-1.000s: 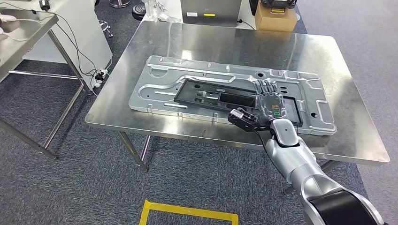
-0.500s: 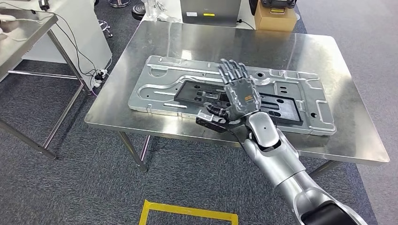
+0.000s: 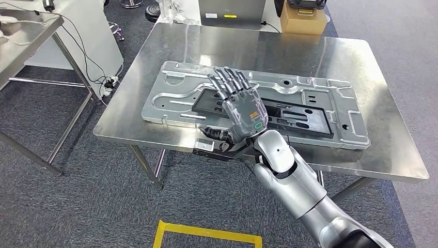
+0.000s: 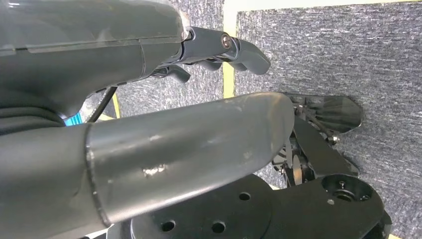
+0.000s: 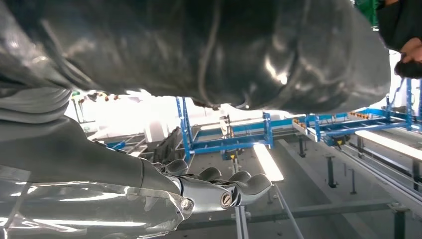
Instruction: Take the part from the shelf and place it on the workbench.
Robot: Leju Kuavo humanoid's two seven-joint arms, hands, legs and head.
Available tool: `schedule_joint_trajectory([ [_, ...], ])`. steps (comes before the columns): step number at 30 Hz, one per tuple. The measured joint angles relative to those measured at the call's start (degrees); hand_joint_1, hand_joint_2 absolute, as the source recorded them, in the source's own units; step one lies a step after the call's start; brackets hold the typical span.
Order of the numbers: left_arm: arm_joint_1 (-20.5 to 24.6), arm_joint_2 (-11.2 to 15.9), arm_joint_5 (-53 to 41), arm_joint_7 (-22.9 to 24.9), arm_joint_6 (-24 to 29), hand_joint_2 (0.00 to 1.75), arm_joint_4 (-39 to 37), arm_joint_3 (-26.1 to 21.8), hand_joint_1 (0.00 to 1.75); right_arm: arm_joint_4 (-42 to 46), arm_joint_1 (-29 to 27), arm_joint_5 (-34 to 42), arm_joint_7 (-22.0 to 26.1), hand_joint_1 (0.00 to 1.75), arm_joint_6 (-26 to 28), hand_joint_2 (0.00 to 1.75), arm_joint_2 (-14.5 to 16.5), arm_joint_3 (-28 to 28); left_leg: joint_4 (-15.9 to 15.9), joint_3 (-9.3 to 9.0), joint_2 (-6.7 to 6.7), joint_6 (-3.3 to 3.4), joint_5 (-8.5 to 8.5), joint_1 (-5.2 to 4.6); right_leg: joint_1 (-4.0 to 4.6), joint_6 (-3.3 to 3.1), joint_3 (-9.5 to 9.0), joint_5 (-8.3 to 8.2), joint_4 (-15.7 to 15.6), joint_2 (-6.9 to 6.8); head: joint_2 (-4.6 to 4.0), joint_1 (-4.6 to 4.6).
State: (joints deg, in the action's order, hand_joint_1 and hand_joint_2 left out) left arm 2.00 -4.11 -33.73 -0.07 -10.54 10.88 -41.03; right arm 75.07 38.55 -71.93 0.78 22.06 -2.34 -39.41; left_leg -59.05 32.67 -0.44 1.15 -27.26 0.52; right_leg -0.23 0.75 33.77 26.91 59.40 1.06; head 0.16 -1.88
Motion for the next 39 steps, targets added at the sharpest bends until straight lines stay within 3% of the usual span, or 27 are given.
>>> schedule_joint_trajectory([
  [6,-0.02,-0.02,-0.01,0.04,0.15,0.0,0.0,-0.26,0.0,1.5,-0.4,2.95,1.61,0.0,-0.99,0.0,0.0,-1.2,0.0,0.0,0.0,0.0,0.0,0.01,0.01,0.0,0.0,0.0,0.0,0.0,0.01,0.0],
  [14,-0.03,-0.02,-0.21,-0.31,0.19,0.0,0.0,-1.35,0.0,6.62,-1.17,6.47,2.82,0.0,-3.96,0.0,0.0,-7.01,-0.11,0.04,-0.01,0.06,-0.12,-0.29,-0.28,0.03,-0.01,-0.02,-0.09,-0.01,0.0,0.0],
  [17,-0.05,-0.01,-0.37,-0.6,0.09,0.0,0.0,-1.56,0.0,7.52,-1.17,6.81,2.81,0.0,-4.27,0.0,-0.01,-8.36,-0.1,0.08,-0.03,0.2,-0.12,-0.45,-0.48,0.18,-0.05,-0.12,-0.22,-0.03,0.0,-0.01],
  [19,-0.05,-0.1,-0.4,-0.68,0.07,0.0,0.0,-1.66,0.0,7.88,-1.16,6.9,2.81,0.0,-4.34,0.0,-0.05,-8.91,0.46,-0.2,-0.09,0.55,0.17,-0.07,-0.33,0.46,-0.09,0.13,-0.04,-0.13,0.01,0.0],
  [21,-0.06,-0.22,-0.47,-0.67,0.07,0.0,0.0,-1.7,0.0,8.05,-1.14,6.97,2.82,0.0,-4.35,0.0,-0.12,-9.25,1.17,-0.62,-0.13,0.96,0.55,0.47,-0.31,0.86,1.27,2.21,3.1,-0.32,0.01,0.05],
  [23,-0.18,-0.26,-0.52,-0.66,0.07,0.0,0.0,-1.73,0.0,8.06,-1.3,7.02,2.82,0.0,-4.35,0.0,-0.32,-9.67,1.34,-0.7,-0.33,1.08,0.65,0.63,-0.7,1.3,4.92,5.69,10.38,-0.47,0.01,0.07],
  [24,-0.25,-0.27,-0.54,-0.66,0.07,0.0,0.0,-1.74,0.0,8.05,-1.51,7.03,2.81,0.0,-4.35,0.0,-0.47,-9.89,1.32,-0.69,-0.57,1.04,0.62,0.7,-0.93,1.51,6.78,6.73,13.79,-0.51,0.01,0.08],
  [25,-0.32,-0.28,-0.57,-0.66,0.08,0.0,0.0,-1.75,0.0,8.04,-1.74,7.02,2.81,0.0,-4.34,0.0,-0.62,-10.1,1.3,-0.74,-0.89,0.93,0.56,0.8,-1.16,1.7,7.93,6.74,15.61,-0.55,0.01,0.07],
  [26,-0.35,-0.28,-0.62,-0.66,0.09,0.0,0.0,-1.76,0.0,8.03,-1.93,7.02,2.8,0.0,-4.32,0.0,-0.73,-10.26,1.25,-0.84,-1.31,0.75,0.46,0.96,-1.38,1.86,7.92,5.51,15.1,-0.57,0.01,0.07],
  [27,-0.35,-0.29,-0.67,-0.68,0.1,0.0,0.0,-1.76,0.0,8.03,-2.04,7.0,2.8,0.0,-4.31,0.0,-0.82,-10.36,1.16,-1.0,-1.78,0.46,0.3,1.15,-1.58,2.0,6.66,3.31,12.16,-0.46,0.01,0.07],
  [29,-0.3,-0.3,-0.72,-0.78,0.11,0.0,0.0,-1.78,0.0,8.03,-2.13,6.92,2.76,0.0,-4.27,0.0,-1.01,-10.58,0.86,-1.13,-2.76,-0.39,-0.12,1.52,-1.93,2.14,2.93,-0.39,4.16,1.36,0.01,0.09],
  [31,-0.21,-0.3,-0.72,-0.88,0.11,0.0,0.0,-1.8,0.0,8.03,-2.25,6.77,2.73,0.0,-4.21,0.0,-1.25,-10.93,0.73,-0.77,-3.72,-1.47,-0.25,1.73,-1.88,1.82,1.2,-1.09,0.35,3.02,0.01,0.08],
  [34,-0.36,-0.31,-0.72,-0.97,0.11,0.0,0.0,-1.91,0.0,8.07,-2.37,6.4,2.62,0.0,-4.17,0.0,-1.4,-11.45,1.06,-0.51,-4.72,-2.9,-0.19,2.07,-1.55,0.39,0.91,-0.78,-0.02,1.89,0.01,0.05],
  [36,-0.37,-0.32,-0.68,-1.08,0.09,0.0,0.0,-2.08,0.0,8.14,-2.32,6.2,2.51,0.0,-4.22,0.0,-1.29,-11.68,-1.73,0.76,-2.95,-3.19,-1.92,1.96,-1.53,-0.76,0.29,-0.76,-0.63,0.51,0.01,0.0],
  [38,-0.27,-0.32,-0.58,-1.17,0.04,0.0,0.0,-2.28,0.0,8.11,-2.33,6.16,2.4,0.0,-4.43,0.0,-1.21,-12.01,-9.01,4.44,-0.65,-3.14,-5.39,1.75,-1.06,-1.57,-0.02,-0.55,-0.81,-0.97,0.0,-0.02],
  [39,-0.26,-0.31,-0.51,-1.19,0.02,0.0,0.0,-2.41,0.0,8.04,-2.36,6.16,2.35,0.0,-4.52,0.0,-1.17,-12.26,-12.77,6.51,-0.21,-3.11,-6.71,1.7,-0.73,-1.81,-0.06,-0.4,-0.76,-1.74,0.0,-0.02],
])
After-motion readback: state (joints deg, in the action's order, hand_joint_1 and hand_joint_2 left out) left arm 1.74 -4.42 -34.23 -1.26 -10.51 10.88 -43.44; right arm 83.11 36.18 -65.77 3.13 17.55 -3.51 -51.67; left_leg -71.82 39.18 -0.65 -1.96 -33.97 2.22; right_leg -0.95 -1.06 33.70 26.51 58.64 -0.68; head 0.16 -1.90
